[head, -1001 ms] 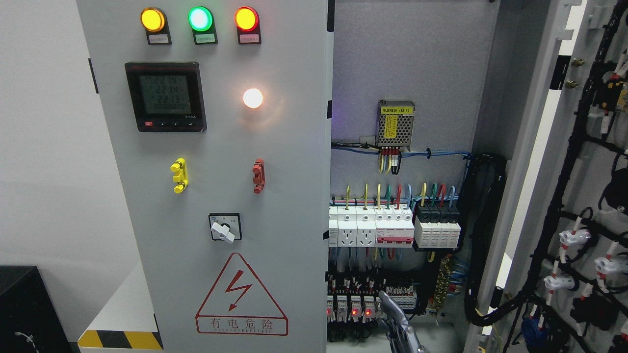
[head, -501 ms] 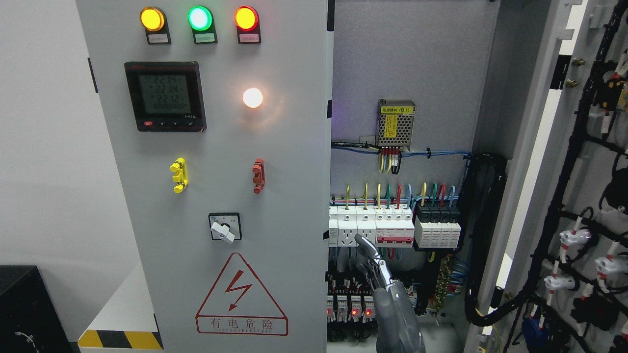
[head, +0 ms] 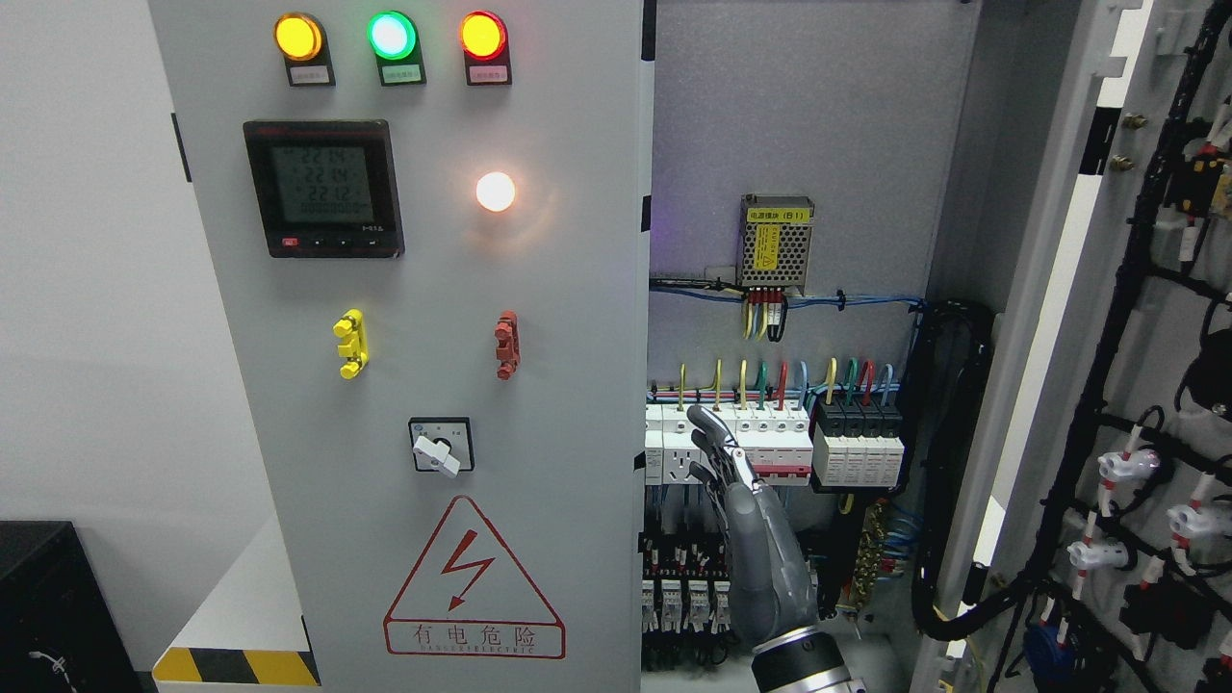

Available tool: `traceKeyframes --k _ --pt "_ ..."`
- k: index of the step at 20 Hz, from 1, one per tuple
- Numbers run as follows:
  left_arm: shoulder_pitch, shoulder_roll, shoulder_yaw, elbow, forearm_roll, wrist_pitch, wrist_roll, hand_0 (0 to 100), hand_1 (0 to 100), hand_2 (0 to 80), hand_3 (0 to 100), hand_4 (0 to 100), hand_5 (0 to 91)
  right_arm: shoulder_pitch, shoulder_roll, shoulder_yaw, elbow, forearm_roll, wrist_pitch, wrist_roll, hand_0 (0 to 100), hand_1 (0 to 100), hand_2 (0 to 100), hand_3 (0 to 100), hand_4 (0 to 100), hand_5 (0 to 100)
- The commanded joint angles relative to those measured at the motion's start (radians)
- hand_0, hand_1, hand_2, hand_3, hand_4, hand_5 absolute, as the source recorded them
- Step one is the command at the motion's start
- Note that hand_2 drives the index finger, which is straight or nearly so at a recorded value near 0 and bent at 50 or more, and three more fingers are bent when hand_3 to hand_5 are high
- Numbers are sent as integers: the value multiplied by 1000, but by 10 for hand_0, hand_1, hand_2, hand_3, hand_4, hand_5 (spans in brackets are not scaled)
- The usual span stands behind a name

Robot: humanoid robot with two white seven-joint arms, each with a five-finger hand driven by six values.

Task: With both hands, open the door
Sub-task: 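Raise the right hand into the cabinet beside the indicator-light door edge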

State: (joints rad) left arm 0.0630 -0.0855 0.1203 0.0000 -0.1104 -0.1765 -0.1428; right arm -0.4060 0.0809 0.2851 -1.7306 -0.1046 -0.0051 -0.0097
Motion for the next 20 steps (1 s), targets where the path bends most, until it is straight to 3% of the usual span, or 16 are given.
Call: traceKeyframes --k 1,15,20 --pt "0 -10 -2 18 0 0 0 0 0 0 0 0 0 -79 5 -47 118 -27 5 2 0 0 0 0 0 0" --pt "0 -10 -1 18 0 0 -1 0 0 0 0 0 0 -168 -4 -35 203 -33 39 8 0 0 0 0 0 0" --pt "0 -10 -1 17 0 0 -1 0 0 0 0 0 0 -169 -6 -24 201 -159 86 8 0 0 0 0 0 0"
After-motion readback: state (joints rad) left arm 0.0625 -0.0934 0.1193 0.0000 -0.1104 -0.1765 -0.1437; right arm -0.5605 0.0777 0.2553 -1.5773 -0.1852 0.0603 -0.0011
